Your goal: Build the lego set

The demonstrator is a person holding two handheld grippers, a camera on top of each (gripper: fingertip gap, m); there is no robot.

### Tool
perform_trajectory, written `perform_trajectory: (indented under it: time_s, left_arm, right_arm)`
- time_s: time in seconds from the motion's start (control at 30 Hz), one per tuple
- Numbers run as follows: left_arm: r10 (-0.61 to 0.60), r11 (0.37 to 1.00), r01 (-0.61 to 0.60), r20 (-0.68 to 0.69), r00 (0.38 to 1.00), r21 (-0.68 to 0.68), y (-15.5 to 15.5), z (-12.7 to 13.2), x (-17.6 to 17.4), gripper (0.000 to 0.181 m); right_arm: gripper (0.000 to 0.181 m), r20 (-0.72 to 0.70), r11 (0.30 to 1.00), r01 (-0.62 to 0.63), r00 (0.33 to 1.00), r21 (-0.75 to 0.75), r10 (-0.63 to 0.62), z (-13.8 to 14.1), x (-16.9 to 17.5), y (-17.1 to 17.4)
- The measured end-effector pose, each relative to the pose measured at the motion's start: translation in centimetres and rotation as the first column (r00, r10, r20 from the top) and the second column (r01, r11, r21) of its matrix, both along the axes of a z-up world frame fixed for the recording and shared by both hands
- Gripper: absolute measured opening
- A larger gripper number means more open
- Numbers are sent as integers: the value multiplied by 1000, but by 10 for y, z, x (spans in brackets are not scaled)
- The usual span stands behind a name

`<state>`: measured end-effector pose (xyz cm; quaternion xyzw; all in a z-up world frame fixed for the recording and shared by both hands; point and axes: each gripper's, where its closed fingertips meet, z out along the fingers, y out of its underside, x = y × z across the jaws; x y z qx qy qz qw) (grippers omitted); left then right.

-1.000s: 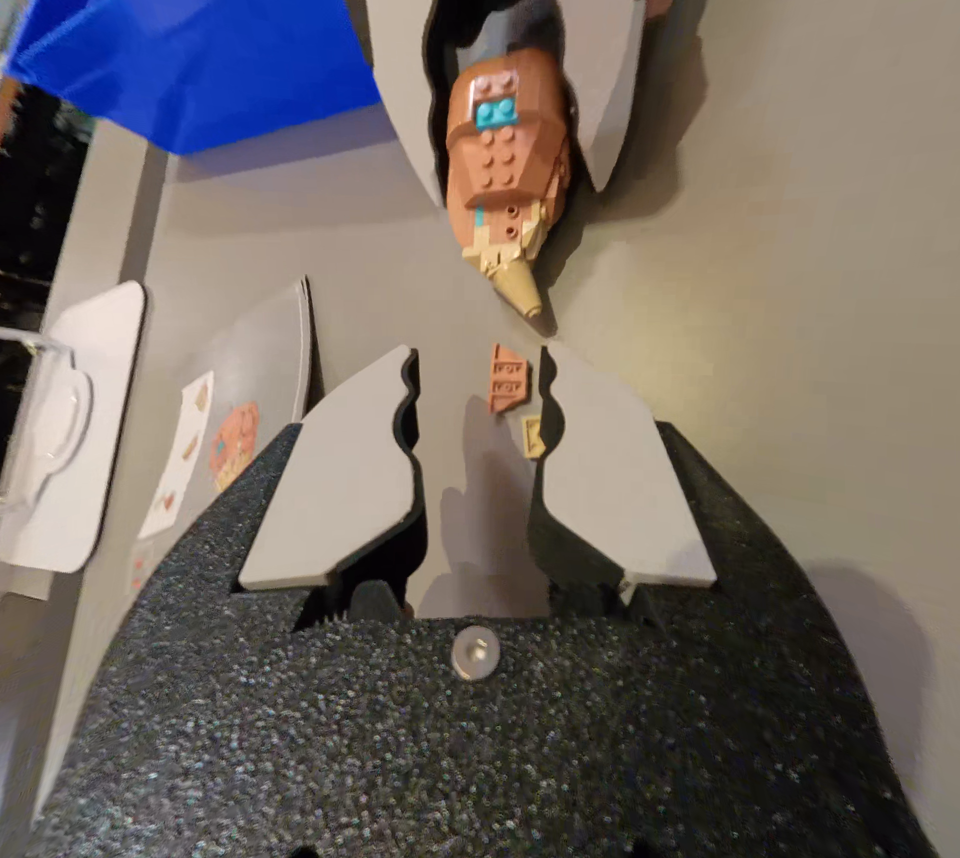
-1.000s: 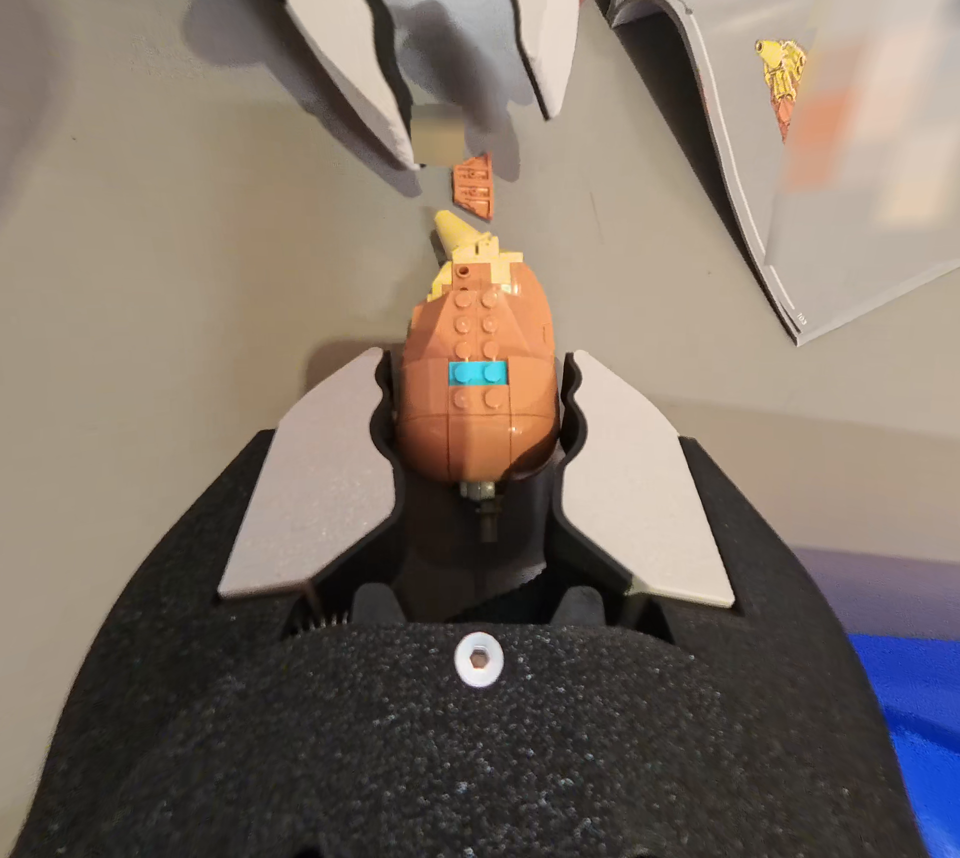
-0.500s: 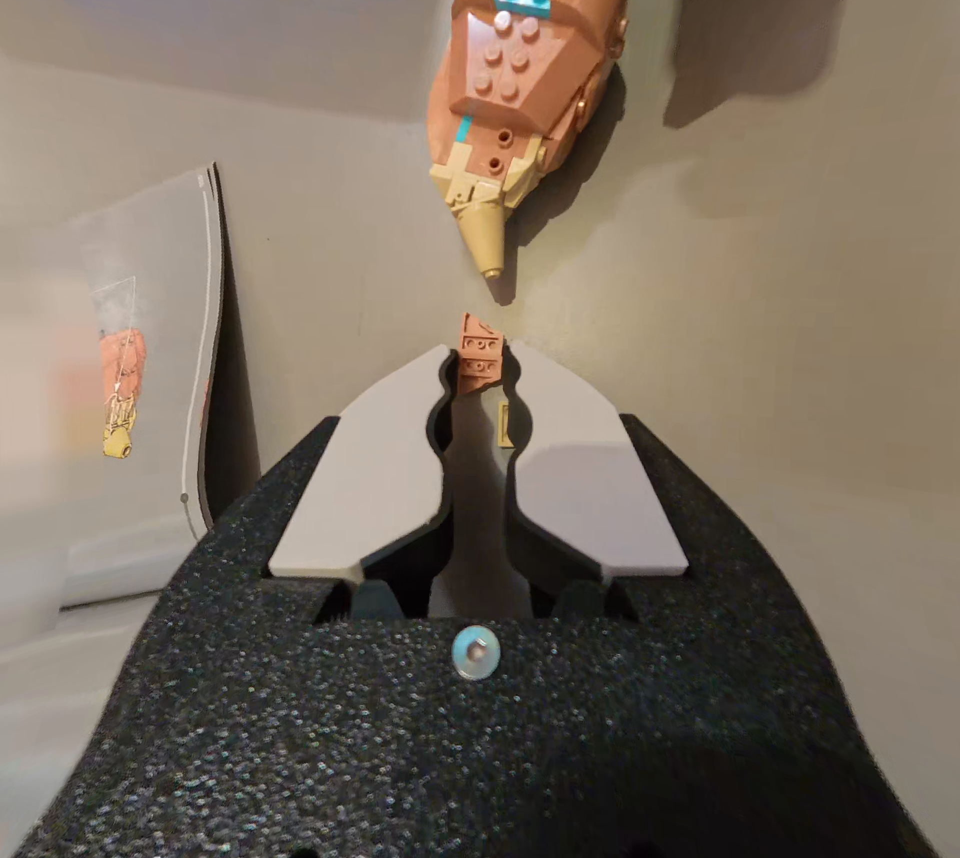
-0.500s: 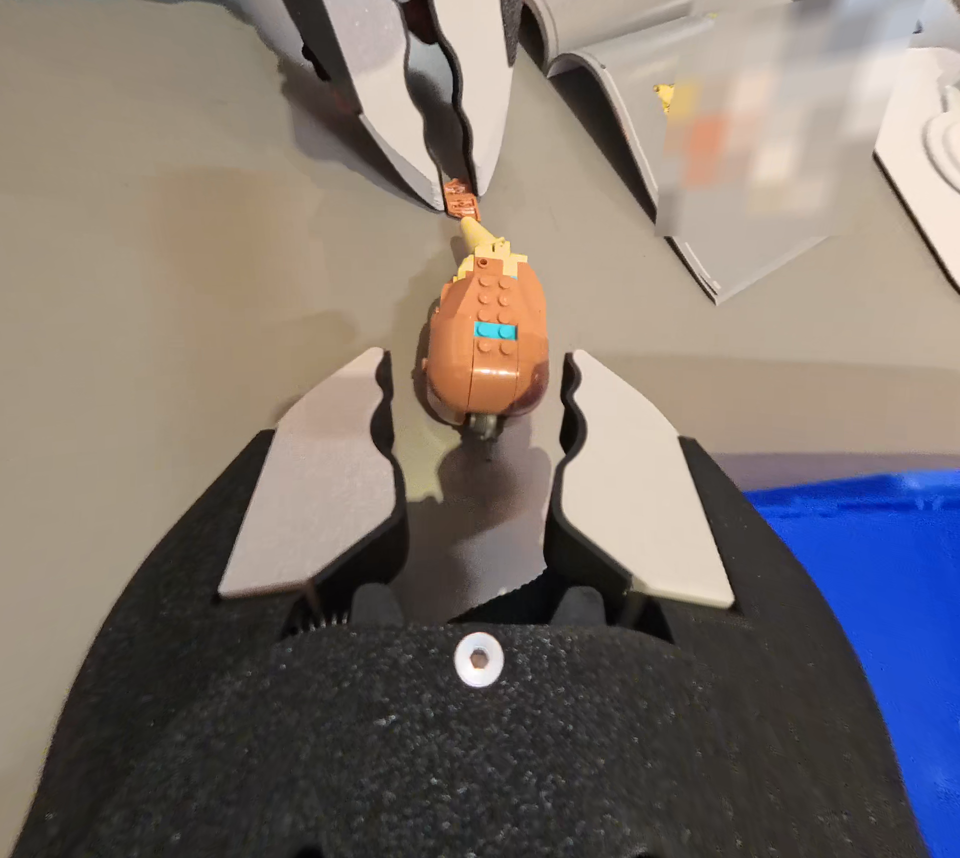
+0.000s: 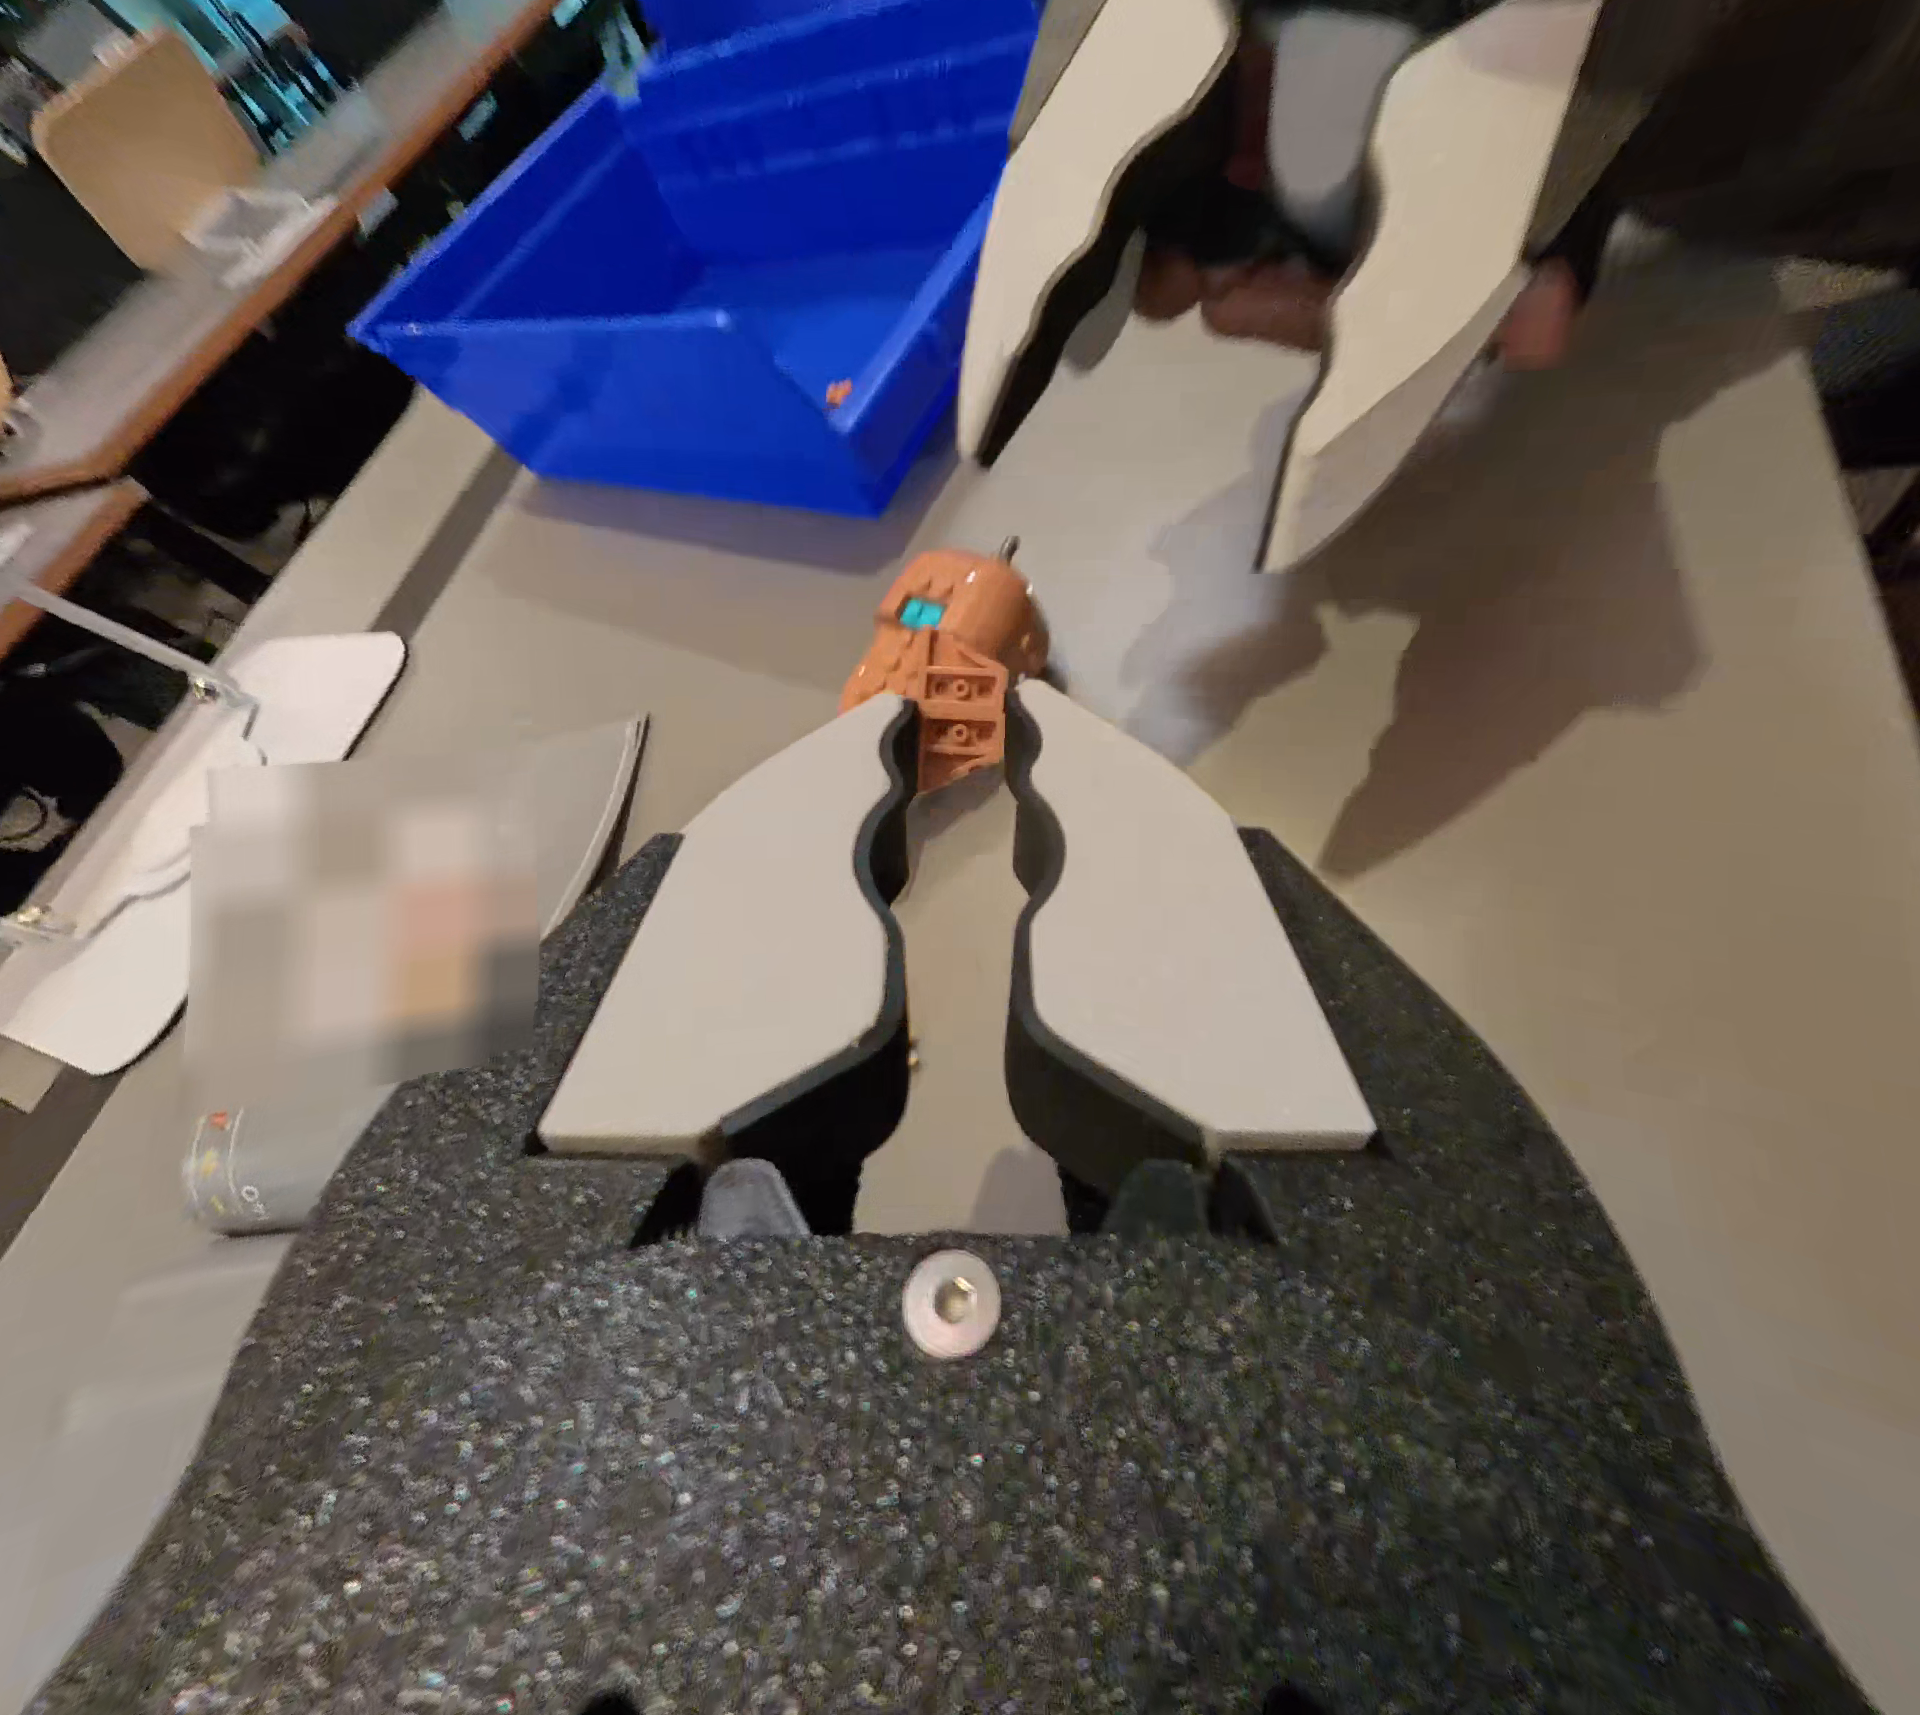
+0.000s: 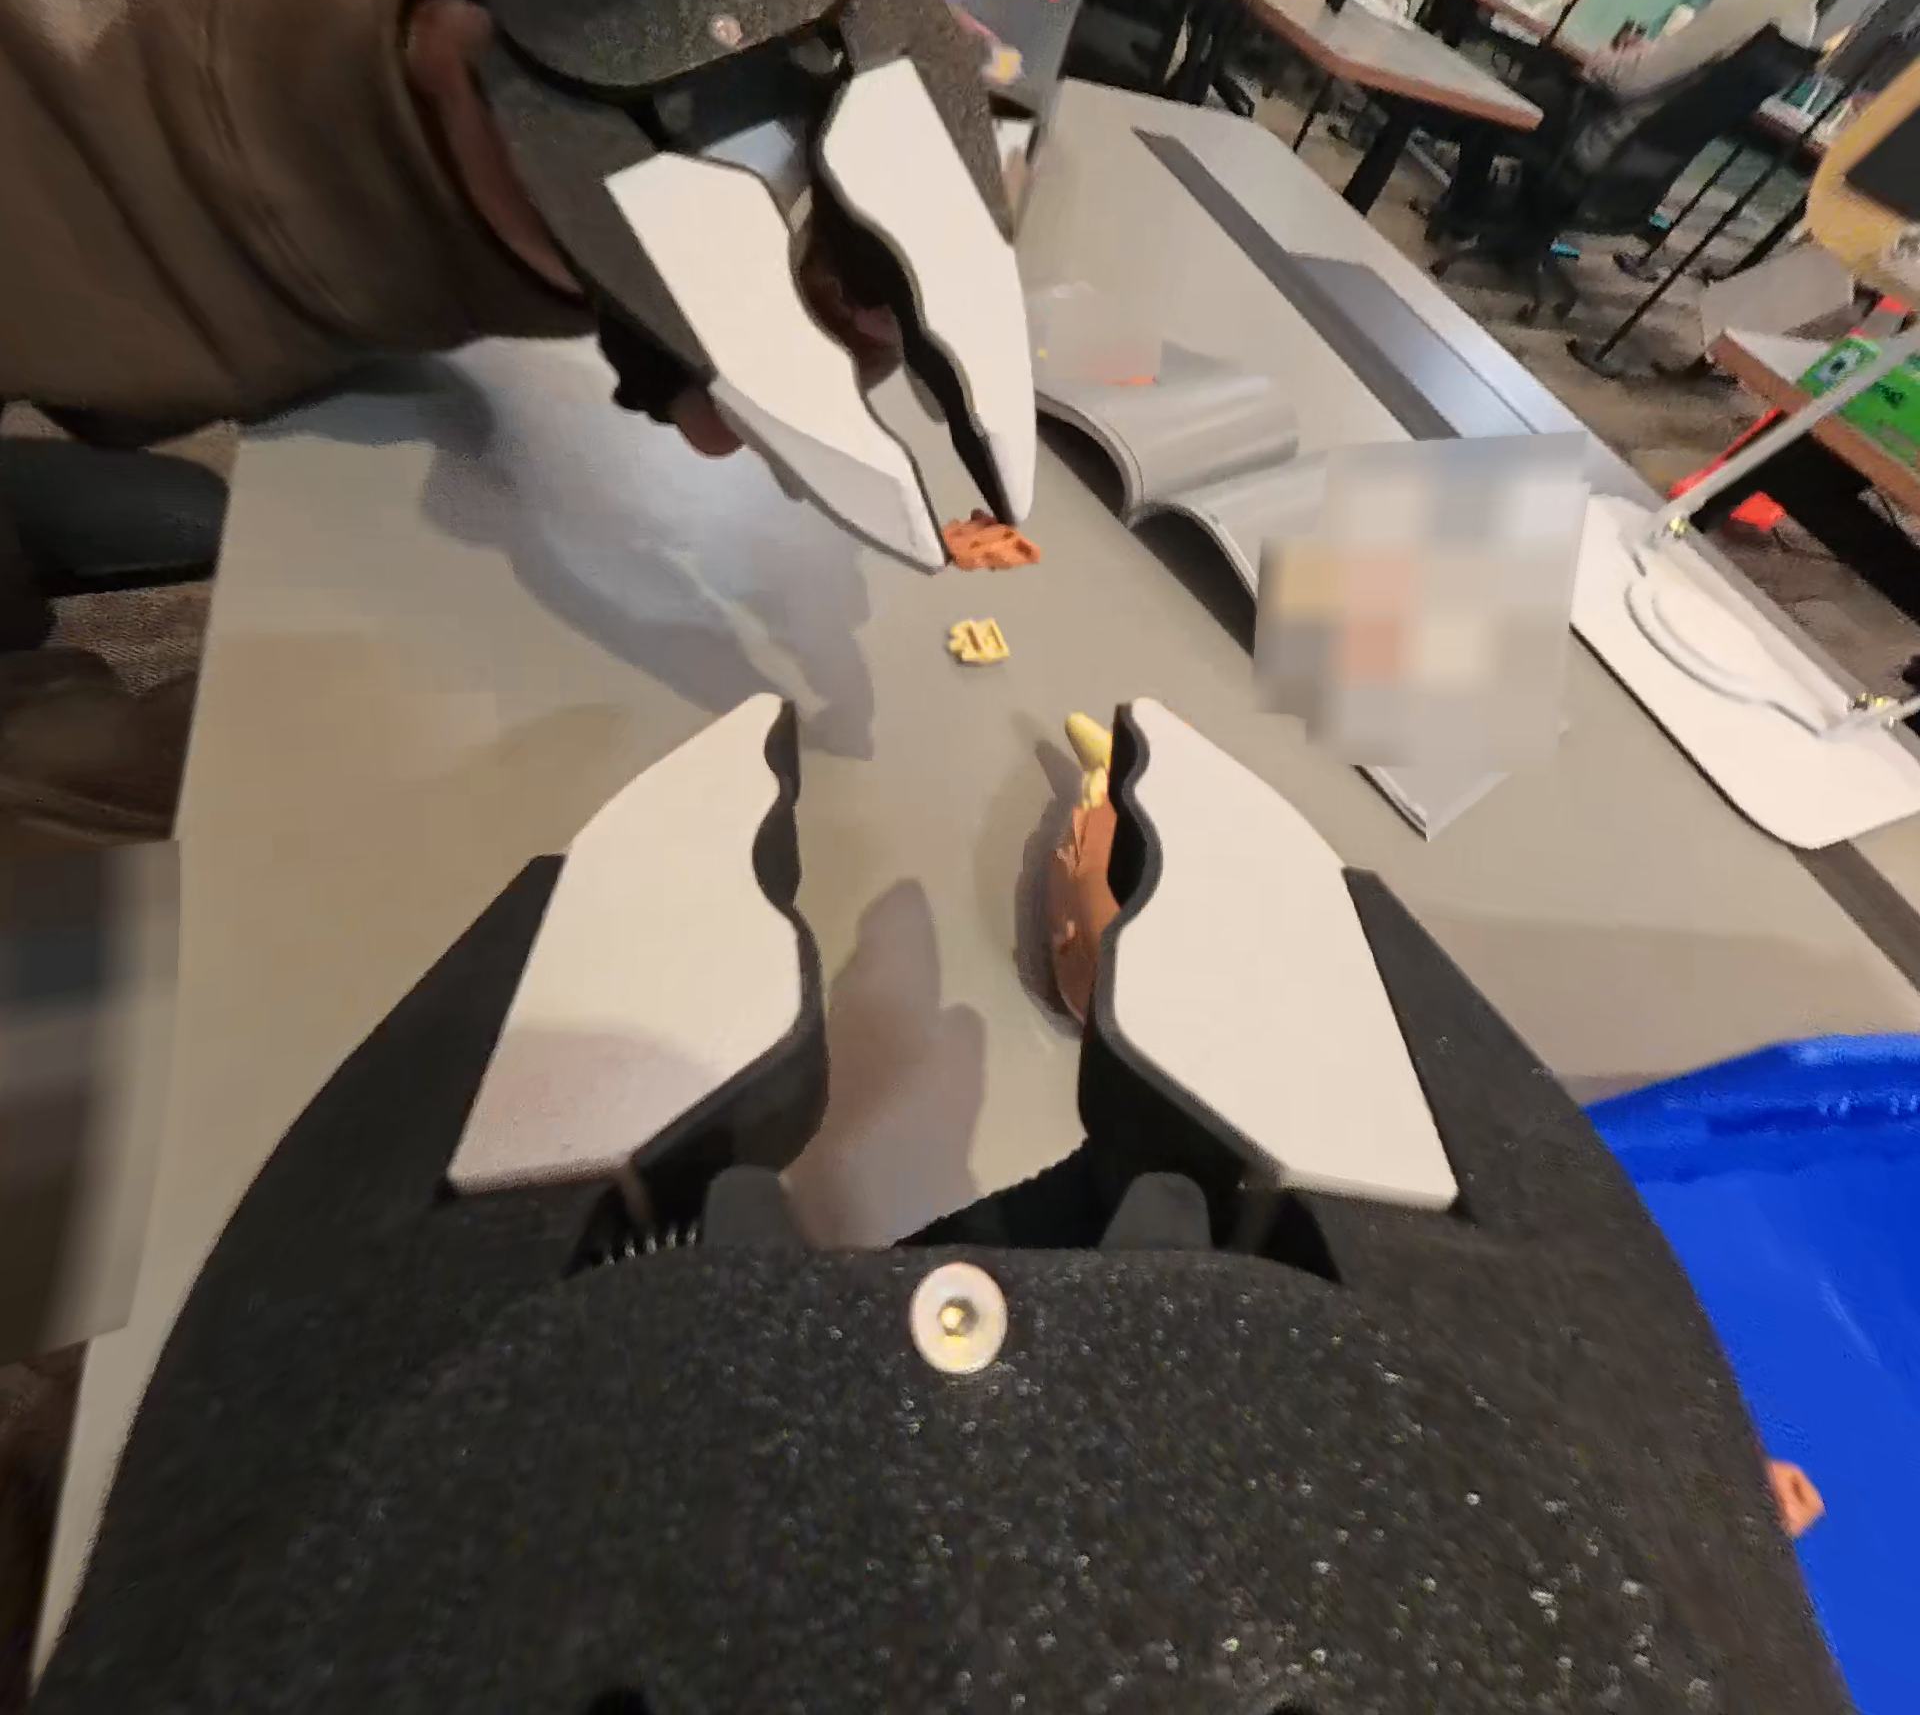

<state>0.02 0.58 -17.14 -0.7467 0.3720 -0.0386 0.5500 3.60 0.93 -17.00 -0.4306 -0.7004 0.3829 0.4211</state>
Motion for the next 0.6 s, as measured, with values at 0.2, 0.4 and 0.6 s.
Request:
perform_trajectory:
  time_s: [0.2, 0.4, 0.6]
  left_arm:
    - [-80, 996, 52, 558, 826, 66, -25, 54, 24, 16]
    - [-88, 976, 209, 987, 132, 59, -37, 82, 11, 15]
    - [-58, 945, 308, 983, -176, 111, -38, 77, 15, 15]
  right_arm:
    - [52, -219, 995, -63, 973, 72, 78, 39, -5, -19]
    - [54, -287, 965, -70, 947, 252, 143, 50, -14, -36]
    - [56, -295, 929, -73, 937, 362, 188, 54, -27, -46]
